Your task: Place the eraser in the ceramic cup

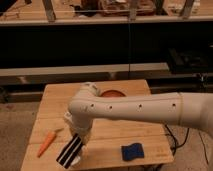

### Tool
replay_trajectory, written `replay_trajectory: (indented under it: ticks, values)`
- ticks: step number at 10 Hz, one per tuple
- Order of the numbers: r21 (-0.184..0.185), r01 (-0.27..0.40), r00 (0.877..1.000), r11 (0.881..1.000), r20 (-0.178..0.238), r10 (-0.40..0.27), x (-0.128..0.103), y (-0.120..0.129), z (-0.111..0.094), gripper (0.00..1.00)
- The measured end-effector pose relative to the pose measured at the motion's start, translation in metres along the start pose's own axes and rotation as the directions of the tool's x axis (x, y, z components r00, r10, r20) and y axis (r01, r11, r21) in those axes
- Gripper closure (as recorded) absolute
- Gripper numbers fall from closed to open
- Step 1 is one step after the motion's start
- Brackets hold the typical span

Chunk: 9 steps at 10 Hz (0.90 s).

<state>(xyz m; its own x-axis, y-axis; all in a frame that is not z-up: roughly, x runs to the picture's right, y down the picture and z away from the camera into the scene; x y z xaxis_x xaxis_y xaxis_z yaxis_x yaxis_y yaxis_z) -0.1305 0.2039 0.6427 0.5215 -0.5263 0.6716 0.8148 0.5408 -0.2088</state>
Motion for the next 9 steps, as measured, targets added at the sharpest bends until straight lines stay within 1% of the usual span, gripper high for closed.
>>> replay_trajectory:
  ticks: [1,3,6,8,9]
  values:
    - [0.001,0.015,1.000,1.000,-0.004,-0.015,-0.004,-0.001,0.001,0.93]
    - [-0.004,0.025,1.000,1.000,-0.015,-0.025,-0.008,-0.001,0.004,0.76]
    - [-0.024,0.015,0.999,1.000,-0.033,-0.016,-0.010,-0.001,0.008,0.41]
    - [-0.031,0.008,1.000,0.999,-0.030,-0.009,-0.011,-0.003,0.011,0.26]
    - [-0.038,0.002,1.000,0.999,-0.018,-0.003,-0.012,-0.005,0.014,0.20]
